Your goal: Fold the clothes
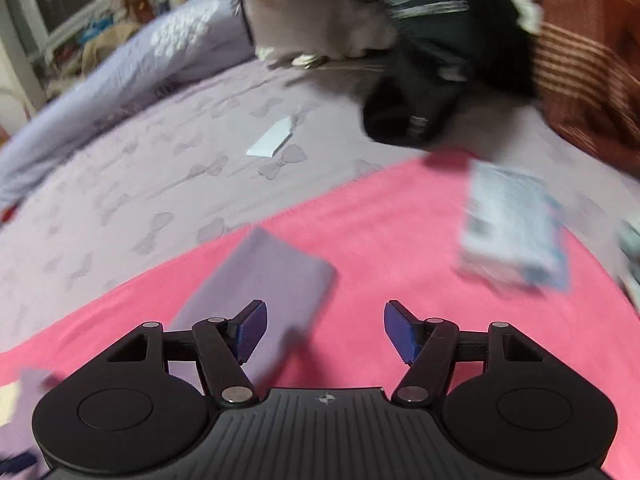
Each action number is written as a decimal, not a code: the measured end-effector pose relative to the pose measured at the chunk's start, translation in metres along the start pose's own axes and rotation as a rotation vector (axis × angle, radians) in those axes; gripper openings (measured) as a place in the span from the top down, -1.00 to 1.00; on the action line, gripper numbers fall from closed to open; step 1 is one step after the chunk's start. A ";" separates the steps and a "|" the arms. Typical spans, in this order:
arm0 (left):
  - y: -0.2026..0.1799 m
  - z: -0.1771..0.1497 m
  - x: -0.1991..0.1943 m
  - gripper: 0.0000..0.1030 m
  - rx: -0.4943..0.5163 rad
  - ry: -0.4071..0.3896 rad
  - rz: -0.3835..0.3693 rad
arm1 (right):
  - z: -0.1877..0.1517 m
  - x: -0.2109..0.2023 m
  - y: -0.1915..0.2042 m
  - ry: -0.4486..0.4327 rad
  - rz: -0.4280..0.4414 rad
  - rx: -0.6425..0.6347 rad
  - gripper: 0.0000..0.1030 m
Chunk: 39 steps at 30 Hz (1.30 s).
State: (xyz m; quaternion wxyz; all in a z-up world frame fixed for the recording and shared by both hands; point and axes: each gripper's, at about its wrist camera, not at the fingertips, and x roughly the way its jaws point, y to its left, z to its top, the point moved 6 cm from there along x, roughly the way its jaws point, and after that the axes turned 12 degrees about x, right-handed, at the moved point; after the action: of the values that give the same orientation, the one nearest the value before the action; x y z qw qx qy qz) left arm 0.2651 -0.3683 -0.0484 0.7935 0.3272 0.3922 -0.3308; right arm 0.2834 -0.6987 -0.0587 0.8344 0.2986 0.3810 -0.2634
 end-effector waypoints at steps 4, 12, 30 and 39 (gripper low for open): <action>-0.001 -0.001 -0.001 0.25 0.000 -0.007 0.005 | 0.003 0.029 0.032 0.006 -0.101 -0.110 0.55; 0.008 0.002 -0.007 0.23 -0.037 0.003 -0.031 | 0.028 -0.058 0.017 -0.166 -0.102 -0.120 0.88; -0.024 0.044 -0.007 0.09 0.032 -0.122 -0.255 | -0.052 -0.114 -0.134 -0.020 -0.347 0.124 0.85; -0.061 0.028 -0.014 0.06 0.178 -0.089 -0.214 | -0.069 -0.134 -0.139 -0.009 -0.179 0.373 0.27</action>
State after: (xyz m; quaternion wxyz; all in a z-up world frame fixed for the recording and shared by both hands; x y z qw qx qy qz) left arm 0.2216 -0.4208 -0.0392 0.7382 0.3375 0.3586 -0.4611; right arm 0.0808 -0.7172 -0.0308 0.7396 0.4115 0.3469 -0.4040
